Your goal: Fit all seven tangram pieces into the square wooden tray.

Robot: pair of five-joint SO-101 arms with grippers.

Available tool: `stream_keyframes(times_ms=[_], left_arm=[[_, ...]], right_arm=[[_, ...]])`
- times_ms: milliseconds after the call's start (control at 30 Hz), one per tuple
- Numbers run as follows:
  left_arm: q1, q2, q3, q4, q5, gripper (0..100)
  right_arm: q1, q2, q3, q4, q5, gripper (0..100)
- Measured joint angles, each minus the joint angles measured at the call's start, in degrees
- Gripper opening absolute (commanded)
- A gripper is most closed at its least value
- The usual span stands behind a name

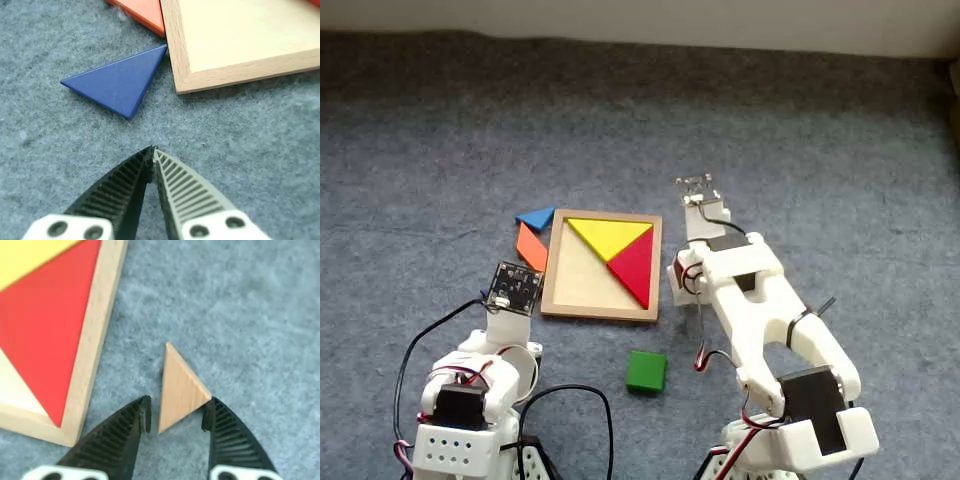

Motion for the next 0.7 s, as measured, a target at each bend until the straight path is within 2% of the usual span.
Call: stream_keyframes(times_ms=[133, 267, 700], left_arm=[[0.00, 0.00, 0.00, 0.00, 0.00, 0], [0.00, 0.00, 0.00, 0.00, 0.00, 0], [0.00, 0.00, 0.00, 0.00, 0.00, 0]], right_arm=[[0.00, 0.00, 0.00, 0.00, 0.00, 16.6], [0.70, 0.00, 0.00, -0.18, 0.00, 22.2], [1.49, 1.85, -0.53, -0.18, 1.41, 22.4]])
